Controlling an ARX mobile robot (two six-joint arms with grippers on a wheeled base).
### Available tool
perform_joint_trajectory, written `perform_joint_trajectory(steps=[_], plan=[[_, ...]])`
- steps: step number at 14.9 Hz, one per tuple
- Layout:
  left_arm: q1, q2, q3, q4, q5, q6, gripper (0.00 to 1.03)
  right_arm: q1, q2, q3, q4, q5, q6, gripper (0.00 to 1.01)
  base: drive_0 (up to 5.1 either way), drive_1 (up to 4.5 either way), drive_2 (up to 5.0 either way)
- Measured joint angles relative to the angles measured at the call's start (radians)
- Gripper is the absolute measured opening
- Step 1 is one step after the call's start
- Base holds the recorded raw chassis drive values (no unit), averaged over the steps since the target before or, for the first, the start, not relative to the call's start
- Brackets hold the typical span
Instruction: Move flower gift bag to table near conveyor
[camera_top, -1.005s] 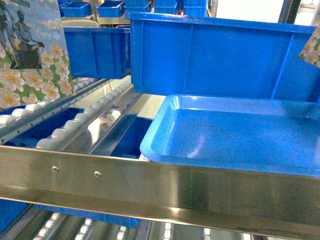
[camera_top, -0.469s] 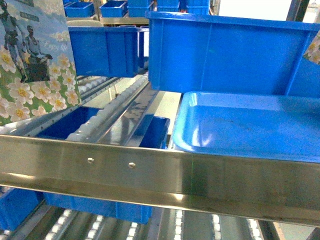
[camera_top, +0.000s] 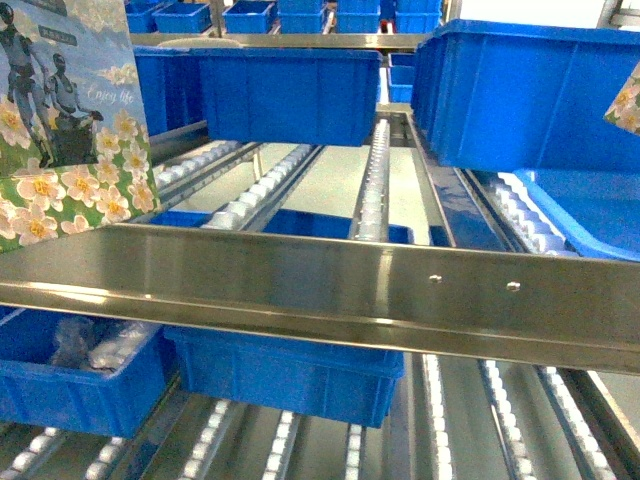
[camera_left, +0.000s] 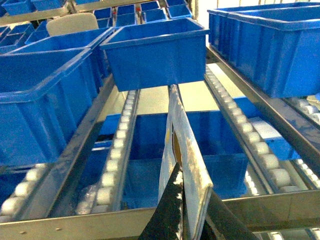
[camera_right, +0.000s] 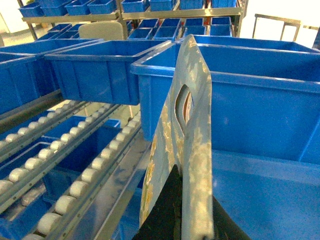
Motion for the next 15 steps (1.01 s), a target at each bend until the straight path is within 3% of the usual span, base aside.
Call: perform_joint_trajectory(steps=[15], plan=[[0.001, 0.0, 0.0, 0.001, -0.002, 0.002, 0.02, 0.0, -0.001, 0.0, 0.003, 0.0, 0.0, 0.02, -4.8, 1.14, 3.5]])
